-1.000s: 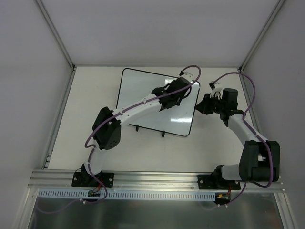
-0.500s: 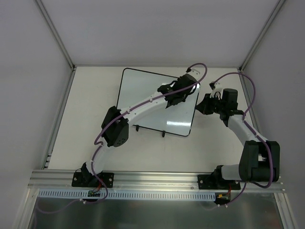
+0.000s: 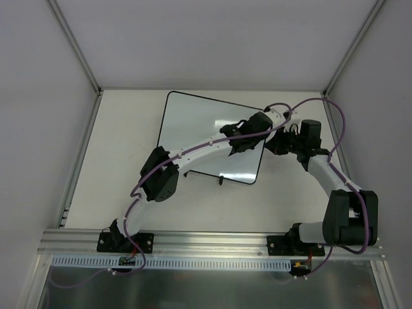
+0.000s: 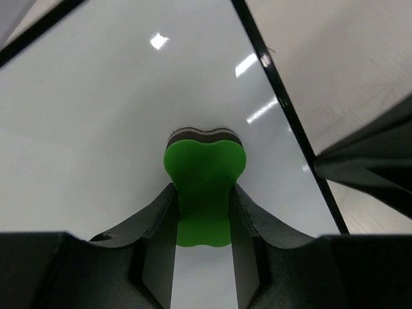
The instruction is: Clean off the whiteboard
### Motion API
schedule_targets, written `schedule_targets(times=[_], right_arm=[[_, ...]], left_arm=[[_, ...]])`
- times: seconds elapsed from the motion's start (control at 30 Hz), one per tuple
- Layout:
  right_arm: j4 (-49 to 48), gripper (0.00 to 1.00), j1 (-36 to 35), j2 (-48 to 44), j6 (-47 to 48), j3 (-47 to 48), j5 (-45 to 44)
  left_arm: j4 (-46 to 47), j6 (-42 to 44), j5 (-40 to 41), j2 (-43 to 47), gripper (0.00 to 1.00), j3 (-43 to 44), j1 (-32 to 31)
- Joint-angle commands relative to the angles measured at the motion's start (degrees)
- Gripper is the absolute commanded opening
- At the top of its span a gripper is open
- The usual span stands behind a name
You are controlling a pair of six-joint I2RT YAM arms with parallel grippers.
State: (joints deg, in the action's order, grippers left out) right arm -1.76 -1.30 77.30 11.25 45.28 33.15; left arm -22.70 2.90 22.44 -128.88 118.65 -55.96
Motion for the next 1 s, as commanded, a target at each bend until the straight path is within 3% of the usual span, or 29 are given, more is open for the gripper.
schedule_targets(times=[0.0,0.33,0.43,0.6,0.73,0.77,0.83,0.97], right_arm=[[-1.67,0.0,-0.72,-2.33,0.09,-0.1,1.75],[-1.67,0.0,-0.72,-3.11,-0.26,-0.63,0.17],[-1.67,0.05,-0.37,-4.52,-0.61,-0.89,-1.59],[-1.84,0.19,1.04,-5.58,-1.31,-0.19,-1.42],[-2.46,0.52,4.2,-4.26,-2.02,0.77,2.78],[-2.46,0.65,4.9,-3.74,-2.36,1.47,3.58],[-2.55,0.7,5.69,-1.99,-3.33,1.92,6.82],[-2.81,0.67,6.22,0.66,-2.55,1.92,11.14]], left_arm=[[-0.42,2.99,-2.92,1.78,0.0,-5.09,-0.64],[-0.42,2.82,0.93,7.32,0.0,-12.82,-0.64],[-0.42,1.85,3.04,9.25,0.0,-14.4,-0.64],[-0.33,-1.48,3.93,14.43,0.0,-17.22,-0.29],[-0.42,-2.72,5.42,18.39,0.0,-19.59,-0.2],[-0.42,-2.63,5.6,19.18,0.0,-20.21,-0.02],[-0.42,-5.35,4.99,21.73,0.0,-21.96,0.24],[-0.42,-6.76,4.9,25.16,0.0,-24.78,0.86]])
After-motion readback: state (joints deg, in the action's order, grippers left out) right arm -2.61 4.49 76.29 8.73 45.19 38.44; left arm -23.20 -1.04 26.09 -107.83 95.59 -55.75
